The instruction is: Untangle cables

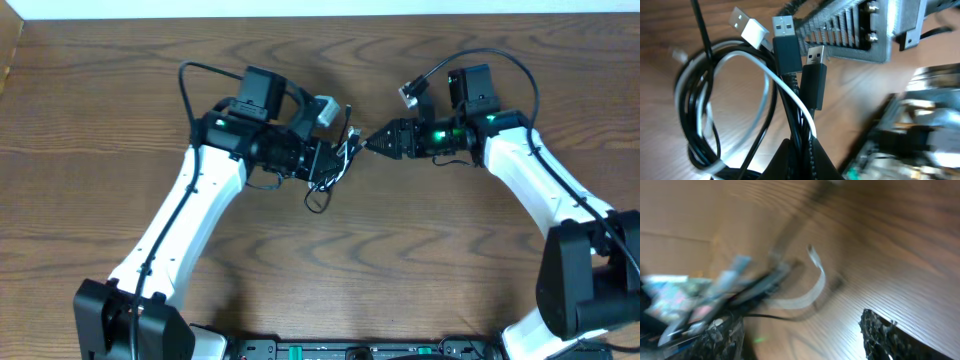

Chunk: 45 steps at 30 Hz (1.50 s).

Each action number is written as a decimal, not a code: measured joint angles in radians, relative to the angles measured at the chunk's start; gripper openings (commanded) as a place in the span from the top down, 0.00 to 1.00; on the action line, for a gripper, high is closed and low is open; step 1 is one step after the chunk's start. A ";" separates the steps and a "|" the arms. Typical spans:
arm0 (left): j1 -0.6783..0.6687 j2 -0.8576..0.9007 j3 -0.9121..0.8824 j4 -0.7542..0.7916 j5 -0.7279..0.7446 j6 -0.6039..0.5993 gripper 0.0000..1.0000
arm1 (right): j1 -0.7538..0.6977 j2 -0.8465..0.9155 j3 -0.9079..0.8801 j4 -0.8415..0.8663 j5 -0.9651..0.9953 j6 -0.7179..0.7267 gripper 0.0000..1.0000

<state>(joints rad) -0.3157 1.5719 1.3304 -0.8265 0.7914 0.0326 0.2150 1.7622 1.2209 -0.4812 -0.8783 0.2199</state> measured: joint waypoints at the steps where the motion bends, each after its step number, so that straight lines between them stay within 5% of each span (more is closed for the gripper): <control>1: 0.016 0.002 0.000 0.000 0.034 -0.006 0.92 | 0.000 -0.013 0.000 0.017 -0.028 -0.002 0.30; 7: 0.081 0.005 0.000 0.089 0.131 -0.148 0.93 | 0.000 -0.113 0.000 0.060 -0.118 0.016 0.35; 13: 0.106 0.005 0.000 0.301 0.181 -0.428 0.93 | 0.003 -0.130 0.001 0.064 -0.095 0.131 0.38; 21: 0.105 0.005 0.000 0.397 0.219 -0.688 0.92 | 0.054 -0.130 0.001 0.129 -0.003 0.255 0.41; 32: 0.105 0.005 0.000 0.407 0.285 -0.786 0.92 | 0.118 -0.075 0.001 0.320 0.111 0.436 0.59; 39: 0.109 0.005 0.000 0.476 0.297 -0.796 0.92 | 0.142 -0.029 0.001 0.234 0.161 0.472 0.81; 42: 0.129 0.005 0.000 0.511 0.298 -0.796 0.92 | 0.137 -0.029 0.002 0.168 0.187 0.455 0.99; 45: 0.164 0.014 -0.002 0.513 0.295 -0.796 0.93 | 0.122 -0.030 0.011 0.064 0.212 0.439 0.99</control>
<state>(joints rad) -0.1516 1.5860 1.3289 -0.3130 1.0866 -0.7631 0.3374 1.7321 1.2320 -0.4175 -0.6666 0.6590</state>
